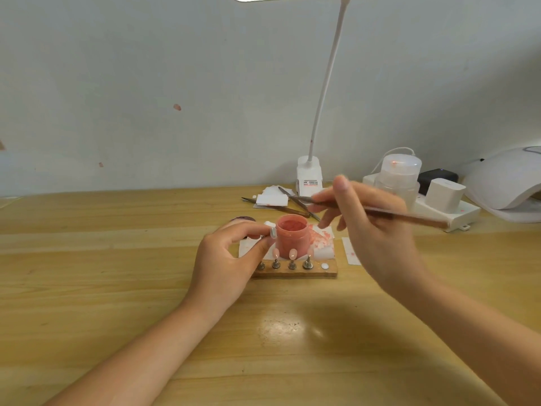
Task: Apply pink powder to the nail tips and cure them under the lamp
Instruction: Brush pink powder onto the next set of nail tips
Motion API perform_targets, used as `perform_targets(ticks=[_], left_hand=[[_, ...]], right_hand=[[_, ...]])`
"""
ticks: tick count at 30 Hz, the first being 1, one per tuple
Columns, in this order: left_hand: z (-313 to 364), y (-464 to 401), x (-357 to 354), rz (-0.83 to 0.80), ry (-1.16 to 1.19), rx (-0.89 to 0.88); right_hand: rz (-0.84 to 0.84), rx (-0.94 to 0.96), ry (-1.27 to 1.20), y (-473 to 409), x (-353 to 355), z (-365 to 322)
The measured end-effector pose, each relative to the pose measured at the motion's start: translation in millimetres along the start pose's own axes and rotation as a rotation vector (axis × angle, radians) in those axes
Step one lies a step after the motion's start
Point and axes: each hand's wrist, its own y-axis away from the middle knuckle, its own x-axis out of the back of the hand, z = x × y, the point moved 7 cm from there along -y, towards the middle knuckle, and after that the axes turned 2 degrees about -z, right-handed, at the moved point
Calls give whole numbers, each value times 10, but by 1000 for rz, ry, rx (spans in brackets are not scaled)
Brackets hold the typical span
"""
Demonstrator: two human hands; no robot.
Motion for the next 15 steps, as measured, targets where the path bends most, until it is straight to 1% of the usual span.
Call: perform_targets(ticks=[2, 6, 9, 12, 15], left_hand=[[3, -3, -1, 0, -1, -9], [24, -2, -7, 0, -5, -30], [35, 2, -8, 2, -8, -35], [48, 8, -12, -3, -23, -45], [52, 8, -8, 4, -26, -44]], right_hand=[[-30, 74, 32, 115, -69, -25], [-57, 79, -24, 210, -138, 35], [-93, 155, 77, 229, -180, 1], [-127, 123, 75, 251, -191, 52], [-105, 134, 83, 258, -174, 55]])
